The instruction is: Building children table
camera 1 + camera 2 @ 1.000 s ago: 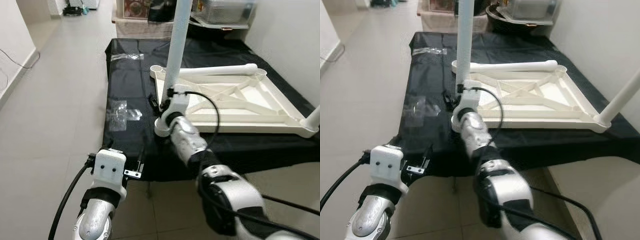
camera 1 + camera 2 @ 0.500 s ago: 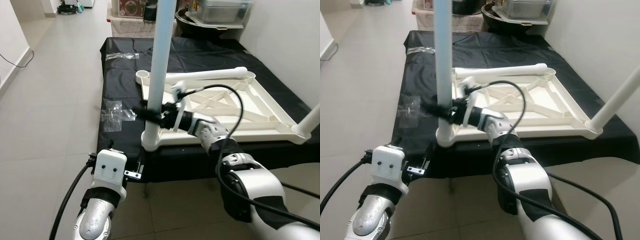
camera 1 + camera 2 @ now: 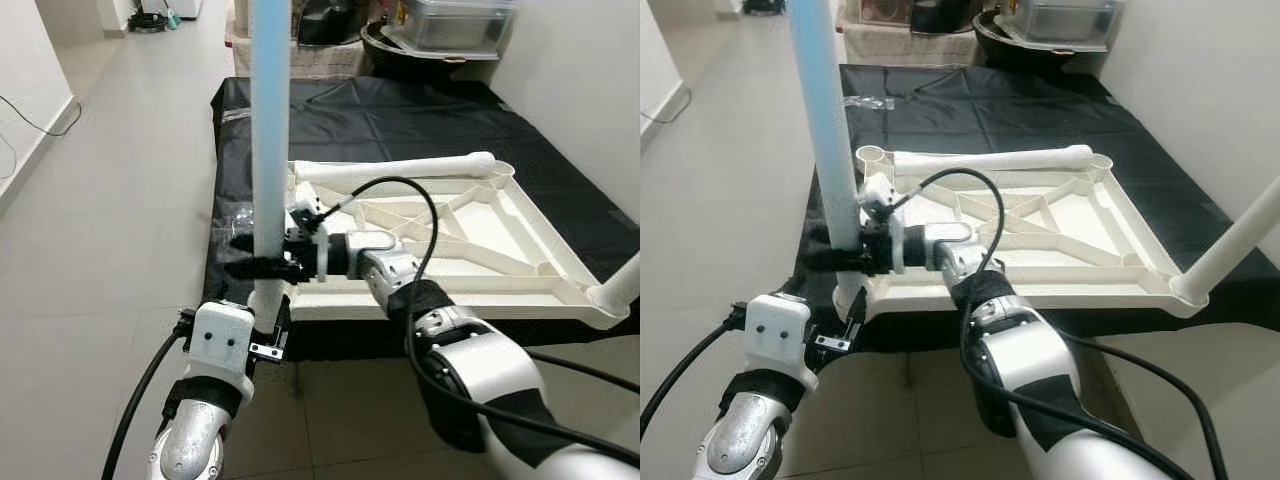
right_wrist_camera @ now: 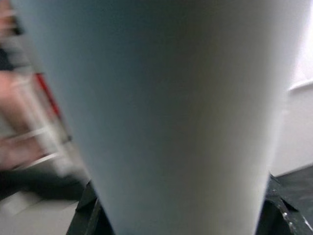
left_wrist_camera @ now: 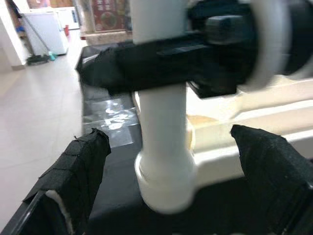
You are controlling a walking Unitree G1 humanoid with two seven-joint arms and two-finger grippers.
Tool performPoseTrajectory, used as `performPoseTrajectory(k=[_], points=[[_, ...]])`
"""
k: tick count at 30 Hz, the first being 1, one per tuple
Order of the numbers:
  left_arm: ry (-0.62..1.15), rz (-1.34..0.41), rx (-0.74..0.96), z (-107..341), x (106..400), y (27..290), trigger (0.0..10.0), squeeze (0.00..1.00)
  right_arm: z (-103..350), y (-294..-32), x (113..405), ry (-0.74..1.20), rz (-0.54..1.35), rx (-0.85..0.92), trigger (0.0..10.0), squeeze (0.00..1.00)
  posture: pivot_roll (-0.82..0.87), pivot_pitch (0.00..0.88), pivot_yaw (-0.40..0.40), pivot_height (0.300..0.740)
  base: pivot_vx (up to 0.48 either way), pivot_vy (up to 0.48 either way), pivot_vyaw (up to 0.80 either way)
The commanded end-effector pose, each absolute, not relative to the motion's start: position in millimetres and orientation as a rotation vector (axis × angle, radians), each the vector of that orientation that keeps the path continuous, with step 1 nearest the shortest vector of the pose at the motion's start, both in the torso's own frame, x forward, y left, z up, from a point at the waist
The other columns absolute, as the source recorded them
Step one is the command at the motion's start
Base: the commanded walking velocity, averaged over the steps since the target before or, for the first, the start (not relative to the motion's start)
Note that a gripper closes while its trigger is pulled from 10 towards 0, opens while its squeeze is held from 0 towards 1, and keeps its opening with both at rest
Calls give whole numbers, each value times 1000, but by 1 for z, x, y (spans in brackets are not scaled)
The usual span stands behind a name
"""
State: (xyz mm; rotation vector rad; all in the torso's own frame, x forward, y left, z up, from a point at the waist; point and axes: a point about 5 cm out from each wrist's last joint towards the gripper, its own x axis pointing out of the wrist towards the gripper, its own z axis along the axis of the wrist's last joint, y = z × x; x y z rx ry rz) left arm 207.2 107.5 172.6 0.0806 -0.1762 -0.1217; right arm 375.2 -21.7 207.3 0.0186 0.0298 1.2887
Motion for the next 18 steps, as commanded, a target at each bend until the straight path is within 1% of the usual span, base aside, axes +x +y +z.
performPoseTrajectory(k=[1, 2, 3, 5, 6, 7, 8, 9, 10, 11, 13, 14, 17, 18], points=[[-168, -124, 92, 169, 206, 108, 10000, 0, 212, -31, 389, 14, 1044, 64, 0, 0, 76, 62, -95, 740, 0, 0, 0], [-168, -124, 92, 169, 206, 108, 10000, 0, 212, -31, 389, 14, 1044, 64, 0, 0, 76, 62, -95, 740, 0, 0, 0], [-167, -124, 91, 169, 206, 107, 10000, 0, 213, -41, 398, 9, 817, 67, 0, 0, 74, 65, -91, 740, 0, 0, 0], [-167, -124, 91, 169, 206, 107, 10000, 0, 213, -41, 398, 9, 817, 67, 0, 0, 74, 65, -91, 740, 0, 0, 0], [-166, -126, 91, 169, 206, 107, 10000, 0, 209, -59, 408, 28, 538, 58, 0, 0, 70, 69, -87, 740, 0, 0, 0], [-164, -128, 89, 168, 206, 107, 10000, 0, 205, -75, 412, 33, 332, 56, 0, 0, 67, 71, -82, 740, 0, 0, 0], [-164, -128, 89, 168, 206, 107, 10000, 0, 205, -75, 412, 33, 332, 56, 0, 0, 67, 71, -82, 740, 0, 0, 0], [-162, -132, 88, 168, 206, 107, 10000, 0, 197, -90, 413, 55, 150, 70, 0, 0, 67, 71, -82, 740, 0, 0, 0], [-160, -134, 88, 167, 206, 106, 10000, 0, 189, -98, 412, 74, 30, 98, 0, 0, 67, 71, -82, 740, 0, 0, 0], [-160, -134, 88, 167, 206, 106, 10000, 0, 189, -98, 412, 74, 30, 98, 0, 0, 67, 71, -82, 740, 0, 0, 0], [-159, -136, 88, 167, 206, 106, 10000, 0, 178, -96, 407, 93, -60, 133, 0, 0, 67, 71, -82, 740, 0, 0, 0], [-159, -136, 89, 167, 206, 106, 10000, 0, 173, -89, 404, 104, -75, 159, 0, 0, 75, 79, -84, 740, 0, 0, 0], [-159, -136, 90, 167, 205, 106, 10000, 0, 170, -84, 401, 112, -82, 176, 0, 0, 75, 79, -84, 740, 0, 0, 0], [-159, -133, 93, 167, 206, 108, 10000, 0, 168, -71, 397, 119, -83, 226, 0, 0, 74, 82, -86, 740, 0, 0, 0]])
